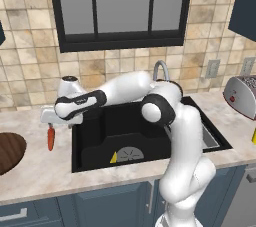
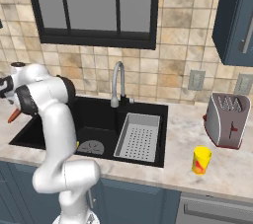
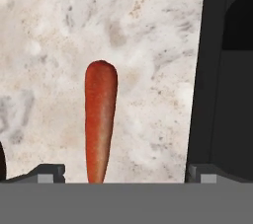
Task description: Remove the carrot and lemon wedge from the sink. Then move the bowl and cup from the counter to the sink for washing.
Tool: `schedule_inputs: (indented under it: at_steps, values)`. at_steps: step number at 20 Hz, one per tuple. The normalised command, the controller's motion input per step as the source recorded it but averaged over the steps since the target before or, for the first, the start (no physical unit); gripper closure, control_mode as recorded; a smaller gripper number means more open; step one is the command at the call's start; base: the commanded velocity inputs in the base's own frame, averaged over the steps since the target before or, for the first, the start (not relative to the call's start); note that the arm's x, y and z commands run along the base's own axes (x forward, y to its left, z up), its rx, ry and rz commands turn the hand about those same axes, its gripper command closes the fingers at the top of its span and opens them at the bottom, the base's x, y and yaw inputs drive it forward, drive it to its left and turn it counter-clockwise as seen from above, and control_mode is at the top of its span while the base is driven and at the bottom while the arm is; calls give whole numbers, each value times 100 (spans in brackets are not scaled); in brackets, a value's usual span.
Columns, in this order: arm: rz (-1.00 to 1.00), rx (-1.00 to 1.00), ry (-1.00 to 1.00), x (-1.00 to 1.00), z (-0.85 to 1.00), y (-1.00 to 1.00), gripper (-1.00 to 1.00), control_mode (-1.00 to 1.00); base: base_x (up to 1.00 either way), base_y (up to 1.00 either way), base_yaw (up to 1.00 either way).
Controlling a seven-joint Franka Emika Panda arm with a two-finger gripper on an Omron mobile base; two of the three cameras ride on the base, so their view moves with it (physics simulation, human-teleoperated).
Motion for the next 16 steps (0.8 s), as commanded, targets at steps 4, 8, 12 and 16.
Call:
schedule_inputs:
  at_steps: [4, 8, 12, 16]
  values:
    - [0, 0, -9, -20, 11, -35, -100, -100, 0, 0, 0]
    - [0, 0, -6, -16, 10, -35, -100, -100, 0, 0, 0]
    - [0, 0, -1, -12, 9, -39, -100, -100, 0, 0, 0]
    - [0, 0, 0, -7, 9, -37, -100, -100, 0, 0, 0]
